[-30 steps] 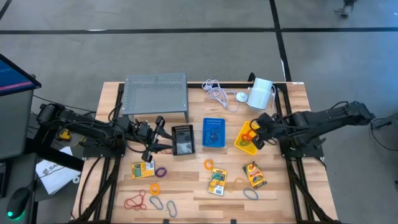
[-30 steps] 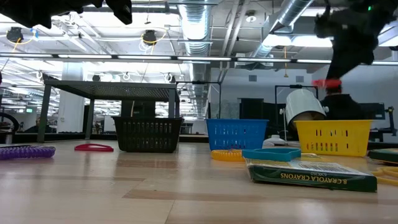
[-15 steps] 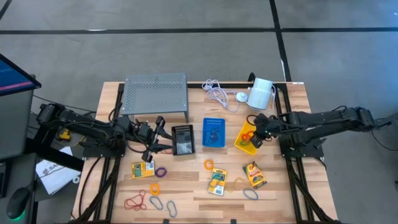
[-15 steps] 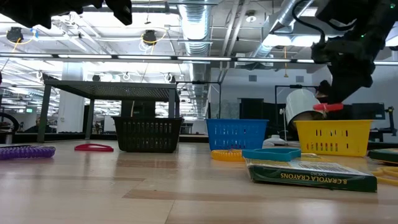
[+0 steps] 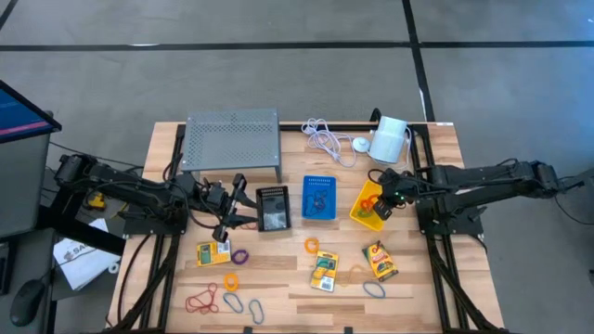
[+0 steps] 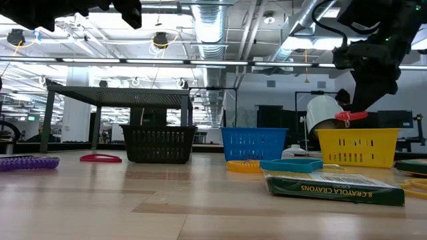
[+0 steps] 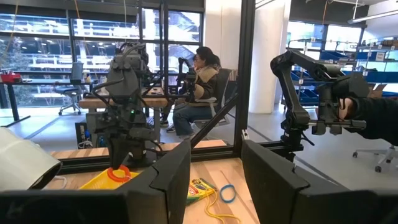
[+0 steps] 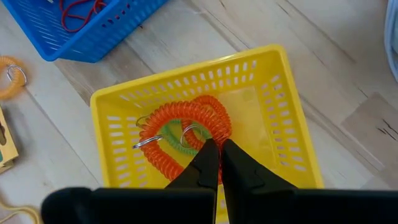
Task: Pick & Place Office Desk Supplies
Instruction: Put the orange stretchable key holder into the yellow basket
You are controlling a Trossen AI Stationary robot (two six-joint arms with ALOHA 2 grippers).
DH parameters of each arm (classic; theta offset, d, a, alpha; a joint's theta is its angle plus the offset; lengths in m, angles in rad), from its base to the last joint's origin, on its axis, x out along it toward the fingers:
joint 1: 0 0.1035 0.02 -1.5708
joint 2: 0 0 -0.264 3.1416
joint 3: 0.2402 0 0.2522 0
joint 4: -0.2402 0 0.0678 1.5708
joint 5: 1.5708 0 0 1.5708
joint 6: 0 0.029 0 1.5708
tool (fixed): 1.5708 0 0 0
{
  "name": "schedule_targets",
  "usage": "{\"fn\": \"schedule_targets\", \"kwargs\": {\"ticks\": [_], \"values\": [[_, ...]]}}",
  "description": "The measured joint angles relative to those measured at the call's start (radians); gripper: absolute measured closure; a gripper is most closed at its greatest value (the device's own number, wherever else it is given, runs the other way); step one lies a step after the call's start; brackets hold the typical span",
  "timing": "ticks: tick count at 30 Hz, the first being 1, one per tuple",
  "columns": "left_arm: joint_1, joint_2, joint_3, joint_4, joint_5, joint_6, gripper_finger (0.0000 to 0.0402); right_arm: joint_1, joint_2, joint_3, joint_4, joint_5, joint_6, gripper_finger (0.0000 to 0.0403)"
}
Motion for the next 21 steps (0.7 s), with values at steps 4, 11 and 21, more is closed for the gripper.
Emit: {"fn": "schedule_targets", "kwargs": {"ticks": [4,11,21], "values": [[0.0,0.0,0.0,0.0,0.0,0.0,0.0262,0.003,0.0,0.0,0.0,-0.018,0.001,0.0403],[0.0,0.0,0.0,-0.017,0.0,-0.002,0.0262,0.004,0.016,0.0,0.005,-0.037,0.004,0.0401],[0.0,0.0,0.0,-0.082,-0.005,0.013,0.0262,0.031,0.171,0.0,0.037,-0.065,-0.004,0.04]]}}
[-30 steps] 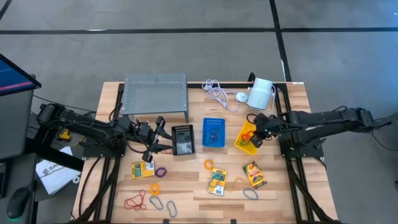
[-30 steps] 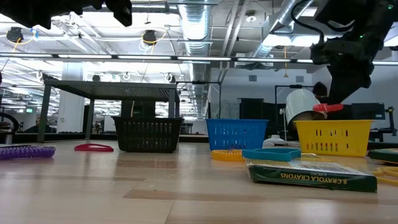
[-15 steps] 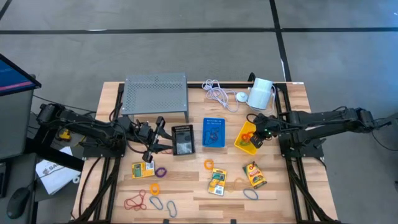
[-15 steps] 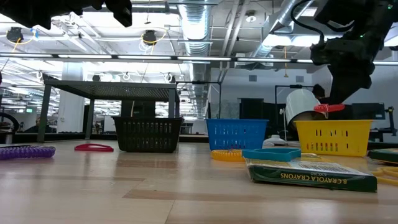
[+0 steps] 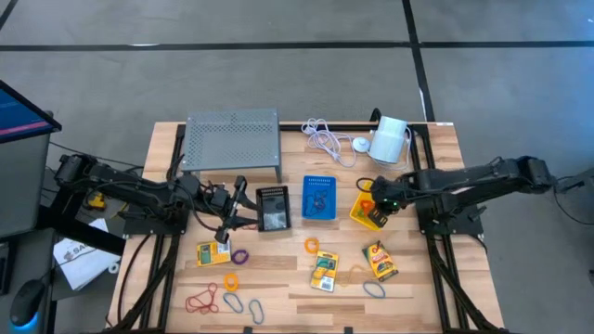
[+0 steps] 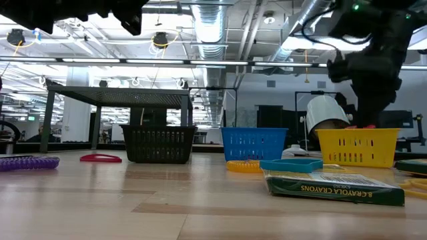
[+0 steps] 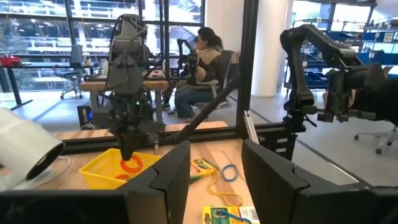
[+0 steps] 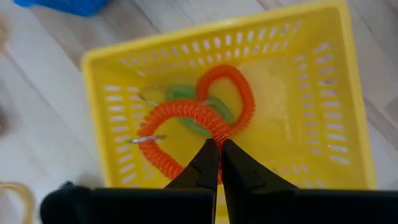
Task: Pick & Place Office Desk Supplies
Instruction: Put the orange stretchable key holder into the yellow basket, then put the blue rubber band into the blue basket
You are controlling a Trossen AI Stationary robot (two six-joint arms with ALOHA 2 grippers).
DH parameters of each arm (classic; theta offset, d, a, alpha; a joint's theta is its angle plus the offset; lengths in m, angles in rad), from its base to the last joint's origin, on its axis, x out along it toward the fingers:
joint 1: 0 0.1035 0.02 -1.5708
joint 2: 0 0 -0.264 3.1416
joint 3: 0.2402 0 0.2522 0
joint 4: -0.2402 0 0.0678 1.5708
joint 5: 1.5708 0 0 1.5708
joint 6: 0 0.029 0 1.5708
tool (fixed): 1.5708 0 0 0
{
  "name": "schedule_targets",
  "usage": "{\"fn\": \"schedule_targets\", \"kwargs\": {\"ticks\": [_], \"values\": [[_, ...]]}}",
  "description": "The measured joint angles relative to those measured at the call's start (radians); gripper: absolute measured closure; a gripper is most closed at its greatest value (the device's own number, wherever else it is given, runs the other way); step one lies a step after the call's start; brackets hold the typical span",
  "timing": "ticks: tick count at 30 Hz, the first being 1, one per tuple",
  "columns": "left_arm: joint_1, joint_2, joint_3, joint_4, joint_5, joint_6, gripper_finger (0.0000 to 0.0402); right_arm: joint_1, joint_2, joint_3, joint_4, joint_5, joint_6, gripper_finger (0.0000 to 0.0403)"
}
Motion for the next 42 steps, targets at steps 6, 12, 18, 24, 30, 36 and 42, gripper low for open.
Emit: {"fn": "schedule_targets", "kwargs": {"ticks": [6,12,18,24,30,36,42], "values": [[0.0,0.0,0.0,-0.006,-0.008,0.0,0.0262,-0.025,0.069,0.0,-0.001,-0.001,-0.019,0.0381],[0.0,0.0,0.0,-0.006,-0.008,0.0,0.0262,-0.062,0.091,0.0,-0.001,-0.001,-0.029,0.033],[0.0,0.0,0.0,-0.006,-0.007,0.0,0.0262,-0.092,0.088,0.0,0.0,-0.009,-0.054,0.027],[0.0,0.0,0.0,-0.007,-0.007,0.0,0.0262,-0.11,0.082,0.0,-0.001,-0.009,-0.056,0.0223],[0.0,0.0,0.0,-0.007,-0.006,-0.001,0.0262,-0.108,0.024,0.051,-0.04,-0.009,-0.071,0.0218],[0.0,0.0,0.0,-0.007,-0.006,-0.001,0.0262,-0.076,-0.077,0.094,-0.095,-0.032,-0.07,0.0235],[0.0,0.0,0.0,-0.016,-0.002,-0.028,0.0262,-0.004,-0.158,0.095,-0.155,-0.053,0.026,0.0251]]}}
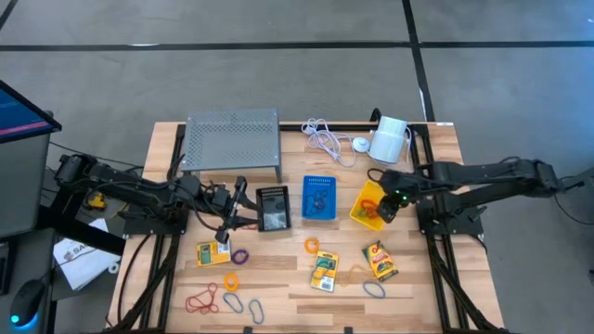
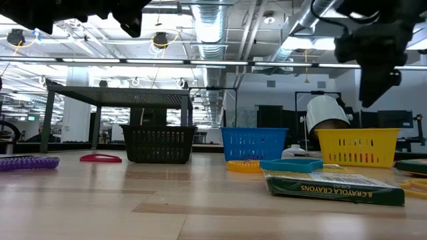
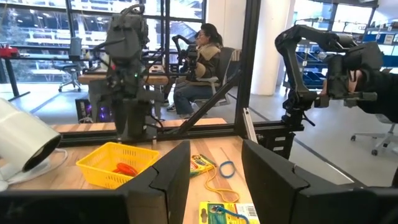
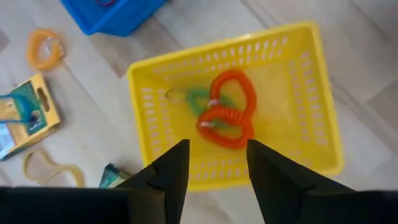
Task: Pick & Place Office Desk Supplies
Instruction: Put the blue rubber band into the blue basket
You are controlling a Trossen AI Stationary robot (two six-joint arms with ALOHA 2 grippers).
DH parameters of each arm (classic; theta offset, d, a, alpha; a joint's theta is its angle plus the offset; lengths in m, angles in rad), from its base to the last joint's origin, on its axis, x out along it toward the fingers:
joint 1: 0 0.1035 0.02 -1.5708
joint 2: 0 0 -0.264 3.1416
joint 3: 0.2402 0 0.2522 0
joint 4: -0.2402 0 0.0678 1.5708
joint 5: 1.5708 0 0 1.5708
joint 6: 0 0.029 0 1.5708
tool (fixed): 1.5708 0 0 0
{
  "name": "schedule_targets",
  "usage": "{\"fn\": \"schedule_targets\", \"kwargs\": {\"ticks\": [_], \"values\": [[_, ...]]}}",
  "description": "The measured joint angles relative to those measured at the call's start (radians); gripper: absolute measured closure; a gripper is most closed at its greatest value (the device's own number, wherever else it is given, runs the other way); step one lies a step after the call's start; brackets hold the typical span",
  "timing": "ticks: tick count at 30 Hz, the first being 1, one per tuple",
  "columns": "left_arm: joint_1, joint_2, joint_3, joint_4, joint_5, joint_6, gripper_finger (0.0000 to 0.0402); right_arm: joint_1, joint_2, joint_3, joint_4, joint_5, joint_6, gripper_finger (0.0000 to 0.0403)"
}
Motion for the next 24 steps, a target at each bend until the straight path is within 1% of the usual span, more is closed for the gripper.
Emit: {"fn": "schedule_targets", "kwargs": {"ticks": [5,7,14,19,24], "values": [[0.0,0.0,0.0,0.0,0.0,-0.009,0.0262,0.067,-0.043,0.0,0.0,0.052,0.083,0.0265],[0.0,0.0,0.0,0.0,-0.002,-0.039,0.0262,0.101,-0.062,0.0,0.008,0.054,0.113,0.0271],[0.0,0.002,0.0,0.002,-0.099,-0.089,0.0262,0.23,-0.144,0.001,0.011,0.053,0.264,0.0286],[0.0,0.045,0.008,0.046,-0.105,-0.102,0.0262,0.343,-0.187,0.001,0.013,0.052,0.372,0.0286],[0.0,0.15,0.076,0.039,-0.105,-0.13,0.0262,0.456,-0.191,0.001,0.012,0.054,0.498,0.0286]]}}
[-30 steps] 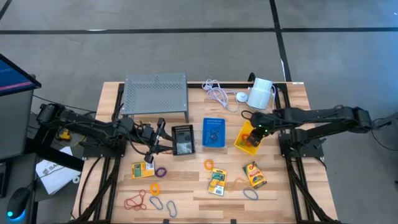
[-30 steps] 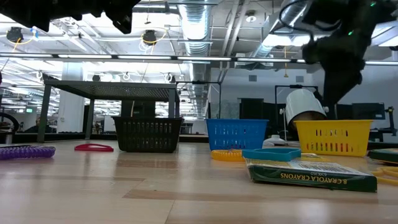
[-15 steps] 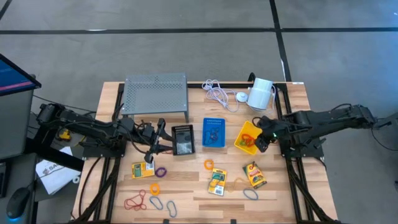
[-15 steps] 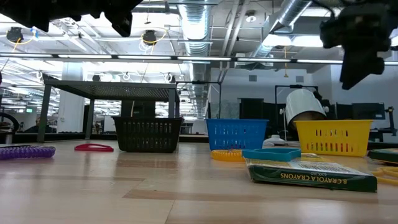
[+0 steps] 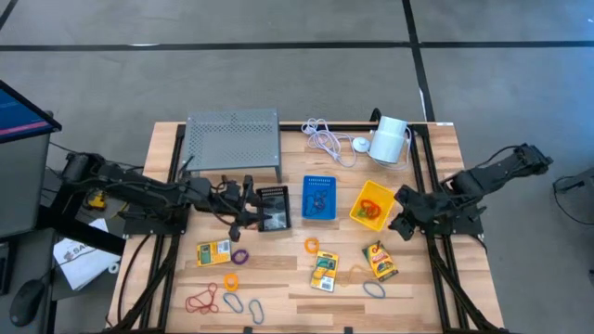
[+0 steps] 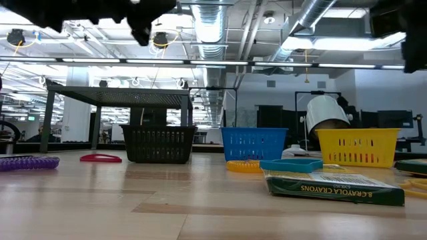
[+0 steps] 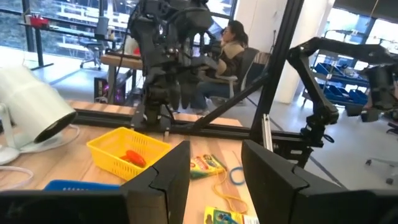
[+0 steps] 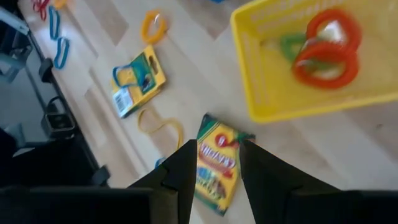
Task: Pick & Place Office Desk Supplies
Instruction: Put the blue rubber band into the blue basket
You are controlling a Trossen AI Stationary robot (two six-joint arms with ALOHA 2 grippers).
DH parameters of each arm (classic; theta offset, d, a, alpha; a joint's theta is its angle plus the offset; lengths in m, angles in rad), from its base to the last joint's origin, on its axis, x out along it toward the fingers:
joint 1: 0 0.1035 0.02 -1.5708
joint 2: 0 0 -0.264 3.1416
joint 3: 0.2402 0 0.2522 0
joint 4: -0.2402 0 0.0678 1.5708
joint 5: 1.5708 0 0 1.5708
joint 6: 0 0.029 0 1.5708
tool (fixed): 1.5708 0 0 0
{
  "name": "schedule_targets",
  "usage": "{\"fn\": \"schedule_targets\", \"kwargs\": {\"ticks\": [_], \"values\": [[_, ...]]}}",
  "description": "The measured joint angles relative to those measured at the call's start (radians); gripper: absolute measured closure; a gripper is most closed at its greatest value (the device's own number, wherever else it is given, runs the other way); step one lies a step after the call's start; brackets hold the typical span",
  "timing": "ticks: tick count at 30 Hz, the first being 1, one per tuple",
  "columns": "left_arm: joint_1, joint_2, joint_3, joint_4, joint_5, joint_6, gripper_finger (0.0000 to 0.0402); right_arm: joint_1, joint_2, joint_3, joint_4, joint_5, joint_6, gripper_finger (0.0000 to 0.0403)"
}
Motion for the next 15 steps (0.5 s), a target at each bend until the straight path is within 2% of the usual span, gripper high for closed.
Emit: {"fn": "schedule_targets", "kwargs": {"ticks": [8,15], "values": [[0.0,0.155,0.105,-0.011,0.07,0.003,0.0262,0.147,0.049,0.0,0.048,0.083,0.128,0.0286],[0.0,0.18,0.161,-0.125,0.109,0.006,0.0262,0.269,0.134,0.0,0.201,0.185,0.148,0.0286]]}}
